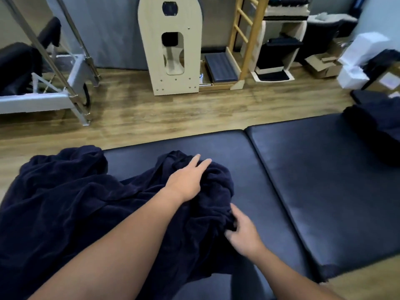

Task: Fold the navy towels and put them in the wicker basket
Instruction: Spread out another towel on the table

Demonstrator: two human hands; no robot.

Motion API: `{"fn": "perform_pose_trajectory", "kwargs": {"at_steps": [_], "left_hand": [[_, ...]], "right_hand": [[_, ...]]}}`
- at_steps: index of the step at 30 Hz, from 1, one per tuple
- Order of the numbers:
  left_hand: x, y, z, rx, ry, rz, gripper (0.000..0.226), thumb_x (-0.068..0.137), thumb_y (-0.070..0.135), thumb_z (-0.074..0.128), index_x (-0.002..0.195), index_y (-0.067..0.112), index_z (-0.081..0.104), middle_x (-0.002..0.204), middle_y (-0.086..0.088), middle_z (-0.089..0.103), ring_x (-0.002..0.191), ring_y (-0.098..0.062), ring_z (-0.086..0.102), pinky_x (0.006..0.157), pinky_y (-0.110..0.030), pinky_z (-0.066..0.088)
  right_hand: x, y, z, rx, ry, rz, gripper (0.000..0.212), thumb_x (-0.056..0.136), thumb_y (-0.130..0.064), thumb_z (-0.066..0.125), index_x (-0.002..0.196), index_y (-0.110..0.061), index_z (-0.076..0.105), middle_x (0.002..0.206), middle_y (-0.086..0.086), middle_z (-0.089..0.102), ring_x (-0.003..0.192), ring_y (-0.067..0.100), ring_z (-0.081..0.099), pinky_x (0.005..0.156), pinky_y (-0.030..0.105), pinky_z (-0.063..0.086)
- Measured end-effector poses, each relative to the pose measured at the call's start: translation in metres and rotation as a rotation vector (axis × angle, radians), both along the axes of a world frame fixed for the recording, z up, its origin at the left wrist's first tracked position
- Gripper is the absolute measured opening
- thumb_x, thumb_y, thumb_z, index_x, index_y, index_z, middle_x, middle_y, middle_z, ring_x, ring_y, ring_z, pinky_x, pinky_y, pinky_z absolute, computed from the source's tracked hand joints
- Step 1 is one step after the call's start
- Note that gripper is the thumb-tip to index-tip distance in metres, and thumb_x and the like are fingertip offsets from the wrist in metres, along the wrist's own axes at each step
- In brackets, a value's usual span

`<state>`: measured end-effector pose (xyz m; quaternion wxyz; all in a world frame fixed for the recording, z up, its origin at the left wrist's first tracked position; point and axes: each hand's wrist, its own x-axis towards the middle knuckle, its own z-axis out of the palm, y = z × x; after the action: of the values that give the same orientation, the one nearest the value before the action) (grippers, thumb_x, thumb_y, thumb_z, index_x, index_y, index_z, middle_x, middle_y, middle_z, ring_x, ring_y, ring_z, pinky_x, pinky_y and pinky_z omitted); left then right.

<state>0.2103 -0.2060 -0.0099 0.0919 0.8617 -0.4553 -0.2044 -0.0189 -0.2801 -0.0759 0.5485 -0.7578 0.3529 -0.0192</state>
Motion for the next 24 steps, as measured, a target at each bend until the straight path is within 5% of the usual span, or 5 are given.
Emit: {"fn": "perform_pose_trajectory", "kwargs": {"at_steps": [4, 8, 16, 21, 24], "left_hand": [[0.021, -0.014, -0.019, 0.183, 0.032, -0.065, 0.093, 0.092, 0.008, 0.049, 0.151, 0.057, -0.004, 0.148, -0.001, 0.046, 0.118, -0.032, 0.059, 0.088, -0.047, 0.054], [0.027, -0.020, -0.013, 0.345, -0.035, -0.105, 0.032, 0.088, 0.023, 0.060, 0.119, 0.027, 0.055, 0.123, -0.004, 0.064, 0.108, -0.031, 0.062, 0.080, -0.042, 0.051], [0.006, -0.058, 0.044, -0.628, 0.076, 0.250, 0.035, 0.086, 0.000, 0.052, 0.118, 0.012, 0.046, 0.117, -0.012, 0.047, 0.095, -0.042, 0.053, 0.081, -0.049, 0.044], [0.004, -0.049, 0.029, 0.408, -0.042, -0.147, 0.026, 0.081, 0.023, 0.053, 0.107, 0.018, 0.058, 0.109, -0.003, 0.060, 0.095, -0.030, 0.062, 0.079, -0.039, 0.052], [-0.005, -0.057, 0.025, 0.536, 0.022, -0.226, 0.014, 0.083, 0.025, 0.051, 0.094, 0.020, 0.059, 0.101, 0.002, 0.059, 0.088, -0.022, 0.061, 0.076, -0.036, 0.052]], "right_hand": [[0.010, 0.017, -0.006, 0.047, 0.055, -0.073, 0.083, 0.076, -0.015, 0.075, 0.147, -0.043, 0.042, 0.128, -0.019, 0.066, 0.120, 0.003, 0.061, 0.101, 0.026, 0.049], [0.008, 0.007, 0.016, -0.182, 0.395, -0.210, 0.029, 0.077, -0.018, 0.059, 0.104, -0.023, 0.066, 0.101, 0.000, 0.074, 0.103, 0.026, 0.067, 0.085, 0.032, 0.054], [-0.069, -0.074, 0.102, -0.681, 0.463, -0.869, 0.033, 0.083, -0.009, 0.052, 0.111, -0.025, 0.062, 0.110, 0.006, 0.044, 0.081, 0.040, 0.058, 0.078, 0.043, 0.046], [-0.112, -0.054, 0.076, -0.654, 0.732, -0.429, 0.021, 0.079, -0.032, 0.057, 0.099, -0.024, 0.057, 0.101, 0.005, 0.059, 0.092, 0.038, 0.063, 0.076, 0.040, 0.052], [-0.119, -0.050, 0.055, -0.585, 0.754, -0.327, 0.036, 0.090, -0.054, 0.050, 0.085, -0.020, 0.062, 0.089, 0.004, 0.071, 0.094, 0.034, 0.067, 0.072, 0.037, 0.052]]}}
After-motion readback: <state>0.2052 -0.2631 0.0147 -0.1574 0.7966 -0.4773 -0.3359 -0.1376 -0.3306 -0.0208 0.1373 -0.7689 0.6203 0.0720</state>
